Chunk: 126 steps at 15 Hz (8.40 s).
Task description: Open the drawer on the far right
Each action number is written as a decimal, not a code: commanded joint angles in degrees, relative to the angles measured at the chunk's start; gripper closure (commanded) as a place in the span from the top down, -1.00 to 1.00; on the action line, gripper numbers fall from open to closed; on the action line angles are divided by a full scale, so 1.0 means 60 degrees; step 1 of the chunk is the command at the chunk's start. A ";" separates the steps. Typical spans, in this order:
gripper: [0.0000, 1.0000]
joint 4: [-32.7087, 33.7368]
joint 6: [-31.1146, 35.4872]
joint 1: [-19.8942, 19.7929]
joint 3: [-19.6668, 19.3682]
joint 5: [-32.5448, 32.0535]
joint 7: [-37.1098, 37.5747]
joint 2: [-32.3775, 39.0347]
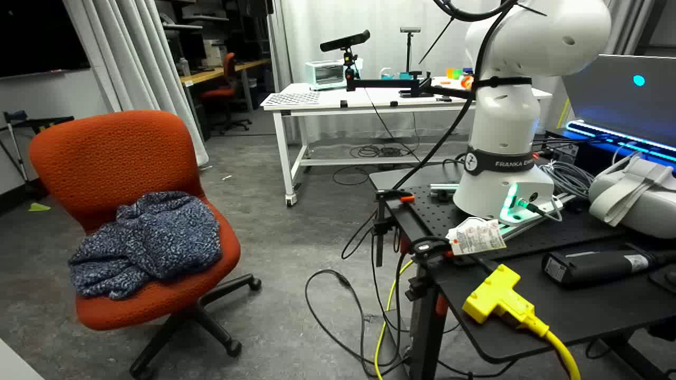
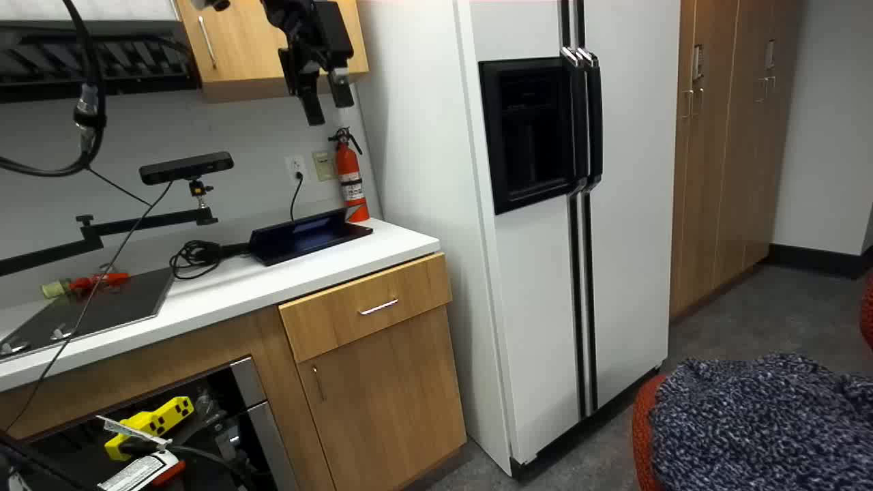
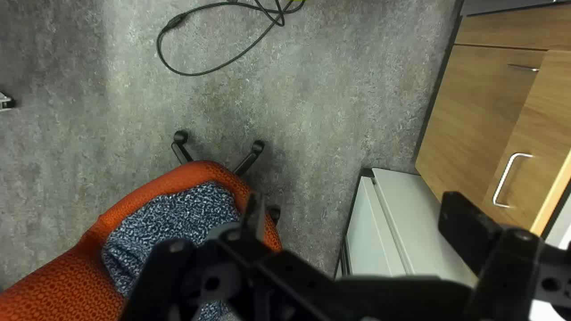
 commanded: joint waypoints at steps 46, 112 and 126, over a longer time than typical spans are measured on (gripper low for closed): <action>1.00 0.0012 -0.0019 0.0097 -0.0078 -0.0034 0.0031 0.0016; 1.00 0.2852 0.5629 0.0945 0.1449 0.5674 -0.3768 0.9278; 1.00 0.5414 0.5962 0.1301 0.1945 0.4253 -0.3497 1.1440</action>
